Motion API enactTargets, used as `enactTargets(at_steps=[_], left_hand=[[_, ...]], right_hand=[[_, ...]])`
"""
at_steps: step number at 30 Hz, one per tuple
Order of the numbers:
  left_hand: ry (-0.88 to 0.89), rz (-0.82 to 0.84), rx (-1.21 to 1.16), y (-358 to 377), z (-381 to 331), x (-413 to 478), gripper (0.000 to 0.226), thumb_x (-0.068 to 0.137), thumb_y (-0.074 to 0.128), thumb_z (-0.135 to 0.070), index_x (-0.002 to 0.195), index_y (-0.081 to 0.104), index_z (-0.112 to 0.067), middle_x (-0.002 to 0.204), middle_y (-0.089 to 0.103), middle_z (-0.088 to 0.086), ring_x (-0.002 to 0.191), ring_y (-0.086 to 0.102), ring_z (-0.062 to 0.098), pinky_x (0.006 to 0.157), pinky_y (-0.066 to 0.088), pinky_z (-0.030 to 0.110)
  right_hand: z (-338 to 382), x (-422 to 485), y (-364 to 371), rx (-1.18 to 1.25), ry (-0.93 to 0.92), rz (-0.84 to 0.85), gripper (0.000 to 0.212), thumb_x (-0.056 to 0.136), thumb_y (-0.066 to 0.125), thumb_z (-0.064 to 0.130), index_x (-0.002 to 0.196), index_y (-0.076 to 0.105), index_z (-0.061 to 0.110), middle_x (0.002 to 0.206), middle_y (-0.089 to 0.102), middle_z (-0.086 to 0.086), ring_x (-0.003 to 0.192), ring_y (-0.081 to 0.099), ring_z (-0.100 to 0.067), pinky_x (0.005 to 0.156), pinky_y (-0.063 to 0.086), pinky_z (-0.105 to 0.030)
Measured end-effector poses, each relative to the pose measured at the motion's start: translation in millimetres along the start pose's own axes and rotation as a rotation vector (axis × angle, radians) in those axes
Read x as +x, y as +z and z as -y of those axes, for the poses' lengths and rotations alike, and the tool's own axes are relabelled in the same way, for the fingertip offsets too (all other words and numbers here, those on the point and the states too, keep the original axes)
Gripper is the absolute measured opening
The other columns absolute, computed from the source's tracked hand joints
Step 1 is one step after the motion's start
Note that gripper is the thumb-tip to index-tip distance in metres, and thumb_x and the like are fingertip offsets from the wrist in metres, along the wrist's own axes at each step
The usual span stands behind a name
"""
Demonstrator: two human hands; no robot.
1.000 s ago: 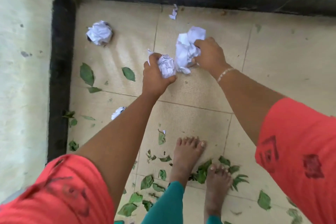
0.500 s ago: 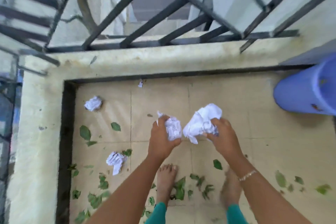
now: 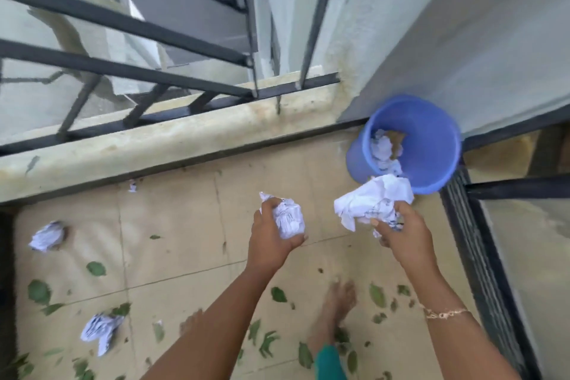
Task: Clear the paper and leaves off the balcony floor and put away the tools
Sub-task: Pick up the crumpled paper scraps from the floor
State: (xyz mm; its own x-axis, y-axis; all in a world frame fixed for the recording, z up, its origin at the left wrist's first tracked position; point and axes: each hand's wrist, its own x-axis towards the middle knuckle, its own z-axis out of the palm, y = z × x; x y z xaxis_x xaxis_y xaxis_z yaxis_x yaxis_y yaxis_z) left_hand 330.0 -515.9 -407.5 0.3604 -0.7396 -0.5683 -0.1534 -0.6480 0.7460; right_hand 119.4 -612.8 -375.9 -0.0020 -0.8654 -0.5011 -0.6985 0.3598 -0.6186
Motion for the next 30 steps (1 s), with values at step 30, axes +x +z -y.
enactTargets(at_steps=[30], left_hand=[[0.012, 0.143, 0.265, 117.7, -130.4, 76.4, 0.102, 0.075, 0.077, -0.030, 0.150, 0.007, -0.023, 0.153, 0.008, 0.024, 0.141, 0.019, 0.036, 0.110, 0.027, 0.041]], right_hand=[[3.2, 185.6, -122.7, 0.223, 0.017, -0.156, 0.069, 0.062, 0.064, 0.056, 0.117, 0.043, 0.021, 0.113, 0.047, -0.007, 0.109, 0.056, -0.037, 0.090, 0.048, -0.053]])
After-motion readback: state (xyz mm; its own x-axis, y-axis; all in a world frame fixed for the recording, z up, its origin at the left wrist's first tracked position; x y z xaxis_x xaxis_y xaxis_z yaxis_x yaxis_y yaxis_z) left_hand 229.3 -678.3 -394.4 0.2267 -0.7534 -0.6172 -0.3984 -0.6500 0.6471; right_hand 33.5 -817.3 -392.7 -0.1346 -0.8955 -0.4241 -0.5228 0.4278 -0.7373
